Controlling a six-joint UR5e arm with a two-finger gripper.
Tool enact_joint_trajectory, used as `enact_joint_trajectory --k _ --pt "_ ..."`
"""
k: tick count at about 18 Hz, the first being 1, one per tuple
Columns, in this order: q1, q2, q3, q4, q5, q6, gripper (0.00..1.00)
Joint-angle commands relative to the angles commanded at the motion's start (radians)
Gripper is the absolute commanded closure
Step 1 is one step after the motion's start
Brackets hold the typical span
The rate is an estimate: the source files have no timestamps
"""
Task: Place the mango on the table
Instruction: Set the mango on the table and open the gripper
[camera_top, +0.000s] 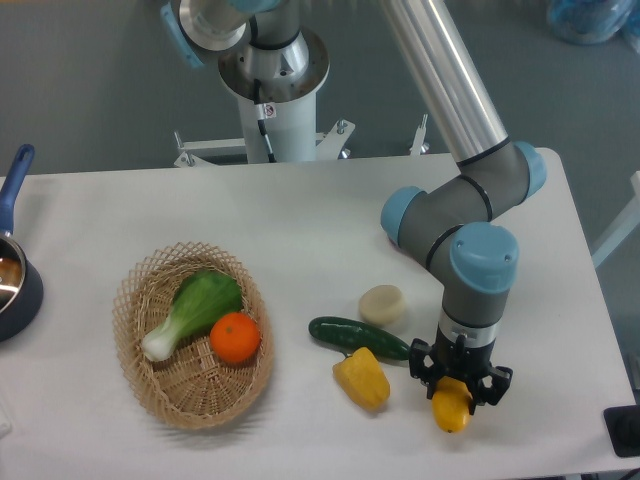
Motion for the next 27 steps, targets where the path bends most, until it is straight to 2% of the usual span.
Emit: enact_joint_trajectory --k 7,8,9,11,18,19,20,23,27 --pt "-0.002 -0.005 0.002 0.0 0.002 0.006 0.58" --pt "-0.002 -0.005 0.002 0.0 0.002 0.008 0.52" --pt "-0.002 -0.005 0.002 0.0 0.002 0.008 0.42" --pt "-0.002 -0.005 0.003 0.002 0.002 0.009 0.27" --pt "-0.002 -0.002 0.003 0.002 0.002 0.011 0.25" --pt "-0.002 0.003 0.014 0.002 0.002 0.011 0.15" --pt "-0.002 0.009 0.03 0.0 0.003 0.011 0.0" --pt "-0.002 0.075 0.04 0.0 0.003 0.011 0.0" --pt "0.009 0.167 0.083 -0.011 0.009 0.012 0.0"
